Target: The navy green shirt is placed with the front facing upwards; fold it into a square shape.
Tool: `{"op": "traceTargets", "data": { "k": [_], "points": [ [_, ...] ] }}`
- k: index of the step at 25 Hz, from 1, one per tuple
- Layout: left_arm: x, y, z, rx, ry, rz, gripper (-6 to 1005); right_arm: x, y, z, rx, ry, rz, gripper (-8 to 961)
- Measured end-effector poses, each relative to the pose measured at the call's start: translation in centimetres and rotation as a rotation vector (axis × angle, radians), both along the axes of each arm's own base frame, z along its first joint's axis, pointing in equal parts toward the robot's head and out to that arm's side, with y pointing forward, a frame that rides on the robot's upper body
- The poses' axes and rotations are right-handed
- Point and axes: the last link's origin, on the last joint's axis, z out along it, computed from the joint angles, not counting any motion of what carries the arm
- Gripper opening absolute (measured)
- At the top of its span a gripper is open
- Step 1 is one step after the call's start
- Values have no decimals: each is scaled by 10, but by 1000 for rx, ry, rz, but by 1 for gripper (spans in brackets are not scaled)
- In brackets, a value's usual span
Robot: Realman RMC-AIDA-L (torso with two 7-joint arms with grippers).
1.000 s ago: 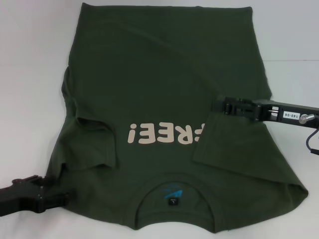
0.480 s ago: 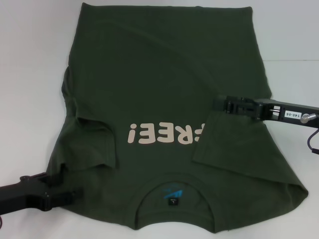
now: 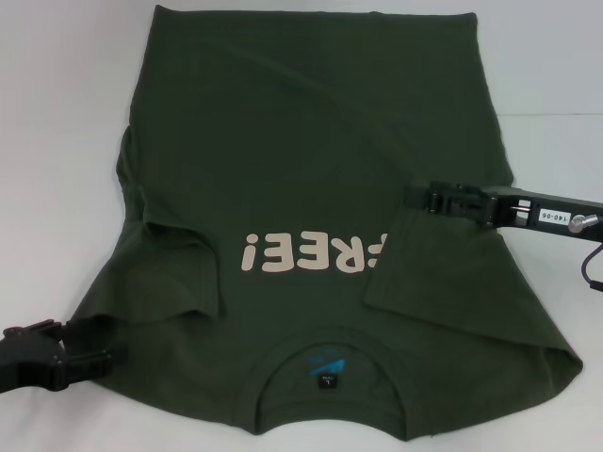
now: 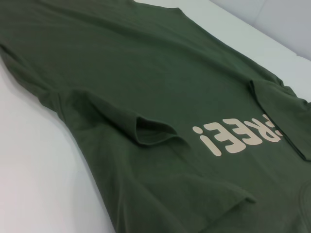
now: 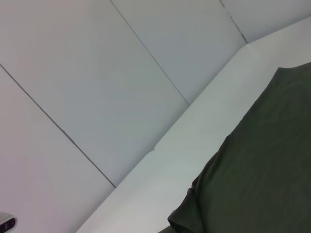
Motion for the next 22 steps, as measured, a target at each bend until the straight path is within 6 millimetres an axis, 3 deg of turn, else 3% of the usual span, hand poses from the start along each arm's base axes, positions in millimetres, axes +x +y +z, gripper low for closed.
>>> {"op": "traceTargets", "data": {
  "k": [13,22],
  "points": [
    [14,-1,10,-26,-23,-68,861,0,2,1,4,-4,-1,915],
    [3,6,22,65,12,-2,861,0,2,2,6,-5,-2,915]
  ]
}}
